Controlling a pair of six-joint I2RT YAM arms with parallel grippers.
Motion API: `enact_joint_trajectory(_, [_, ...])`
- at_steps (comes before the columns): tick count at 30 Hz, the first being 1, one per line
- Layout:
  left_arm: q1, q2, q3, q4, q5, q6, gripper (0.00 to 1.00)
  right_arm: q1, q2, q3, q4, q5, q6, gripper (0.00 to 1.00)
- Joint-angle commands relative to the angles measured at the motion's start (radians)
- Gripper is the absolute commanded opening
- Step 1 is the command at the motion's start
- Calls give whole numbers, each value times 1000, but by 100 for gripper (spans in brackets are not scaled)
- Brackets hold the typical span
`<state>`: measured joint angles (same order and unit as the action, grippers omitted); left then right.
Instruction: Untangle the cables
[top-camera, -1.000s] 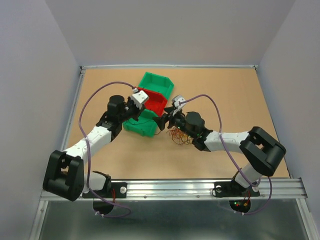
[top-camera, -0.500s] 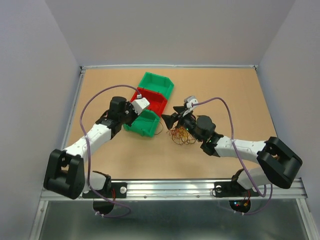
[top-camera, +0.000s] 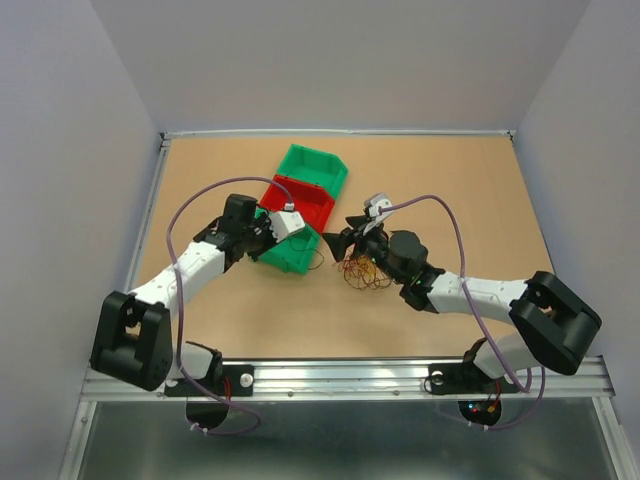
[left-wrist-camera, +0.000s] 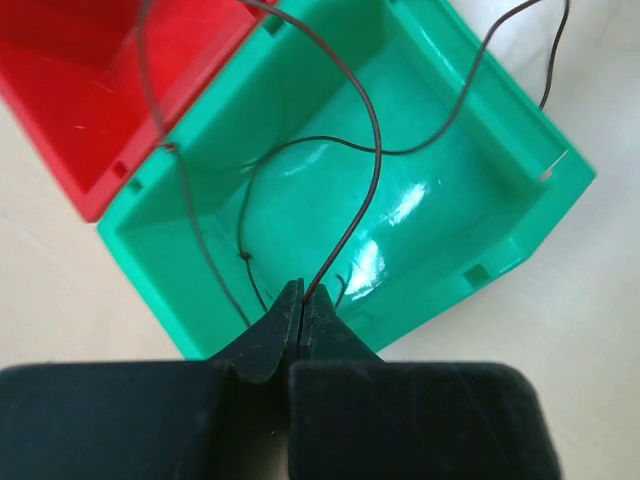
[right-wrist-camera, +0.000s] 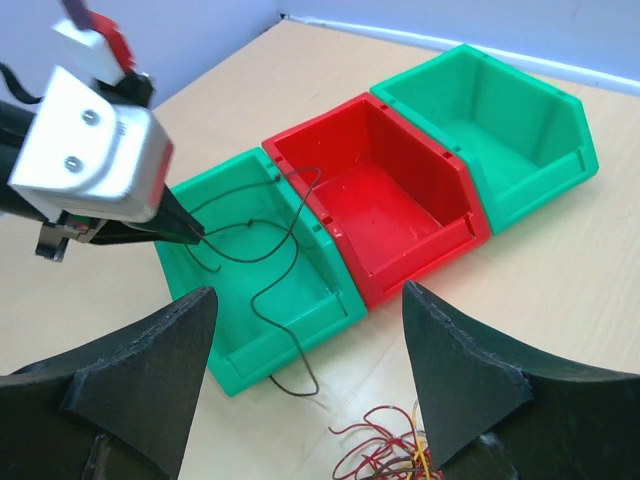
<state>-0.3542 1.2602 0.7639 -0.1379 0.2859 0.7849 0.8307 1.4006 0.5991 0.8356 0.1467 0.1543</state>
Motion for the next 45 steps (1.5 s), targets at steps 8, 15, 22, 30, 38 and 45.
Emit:
enact_joint_trajectory(8, [-6, 96, 202, -316, -148, 324, 0, -7, -8, 21, -21, -32, -9, 79])
enact_joint_trajectory(15, [-6, 227, 388, -451, -146, 401, 0, -7, -15, 14, -27, -41, -13, 79])
enact_joint_trajectory(22, [-26, 390, 491, -528, -85, 455, 1, -7, -52, -13, -29, -33, -12, 78])
enact_joint_trajectory(30, [-106, 524, 373, -342, -142, 370, 12, -8, -135, -67, -29, -3, -15, 78])
enact_joint_trajectory(38, [-108, 342, 388, -285, -71, 320, 63, -15, -224, -117, -29, -10, -9, 77])
enact_joint_trajectory(45, [-109, 188, 439, -370, -68, 292, 68, -18, -226, -121, -29, -4, -9, 77])
